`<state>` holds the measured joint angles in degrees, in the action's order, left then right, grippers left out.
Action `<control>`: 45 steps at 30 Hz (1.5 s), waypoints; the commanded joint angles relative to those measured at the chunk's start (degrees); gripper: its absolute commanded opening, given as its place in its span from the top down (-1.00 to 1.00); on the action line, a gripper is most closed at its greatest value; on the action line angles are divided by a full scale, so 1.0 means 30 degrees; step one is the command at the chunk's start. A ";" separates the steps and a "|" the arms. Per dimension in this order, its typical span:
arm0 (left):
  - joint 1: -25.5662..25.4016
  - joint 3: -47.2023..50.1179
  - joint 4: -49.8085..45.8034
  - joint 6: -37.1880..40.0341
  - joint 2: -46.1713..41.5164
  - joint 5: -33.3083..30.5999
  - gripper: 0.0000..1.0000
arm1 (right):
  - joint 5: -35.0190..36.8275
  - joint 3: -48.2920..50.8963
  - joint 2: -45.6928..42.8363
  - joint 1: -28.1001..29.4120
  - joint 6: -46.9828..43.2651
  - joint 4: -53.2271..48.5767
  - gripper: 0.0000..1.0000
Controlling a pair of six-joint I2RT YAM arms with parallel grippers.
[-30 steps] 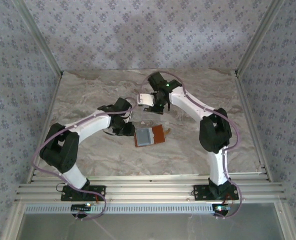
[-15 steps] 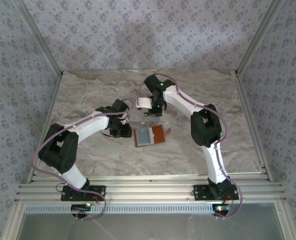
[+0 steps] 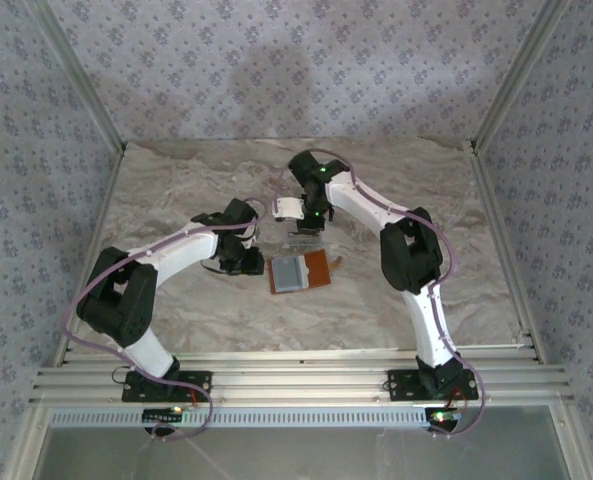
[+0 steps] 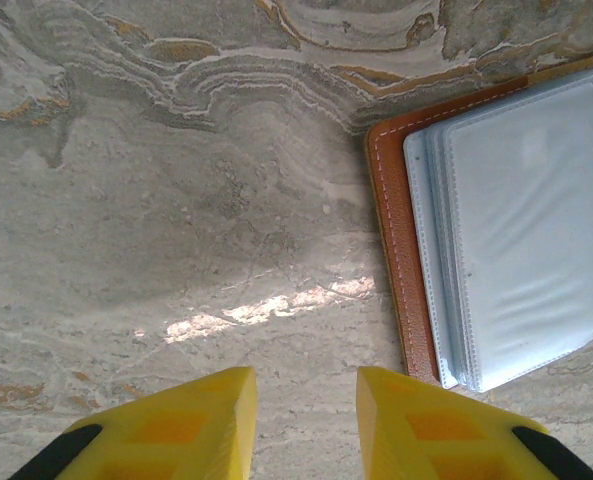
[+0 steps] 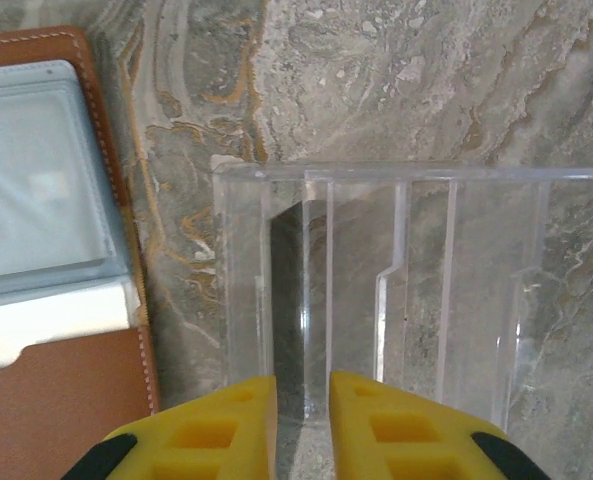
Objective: Take the credit cards out of the card holder
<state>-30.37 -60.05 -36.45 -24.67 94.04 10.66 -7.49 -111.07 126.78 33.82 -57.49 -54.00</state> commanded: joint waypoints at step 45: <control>0.0123 0.0242 -0.0169 -0.0127 -0.0700 0.0343 0.34 | 0.4957 0.4539 -0.1507 0.1563 0.4112 0.7303 0.29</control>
<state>-30.35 -59.86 -36.16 -24.69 93.91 11.09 6.90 -97.65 120.31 38.28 -45.82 -32.42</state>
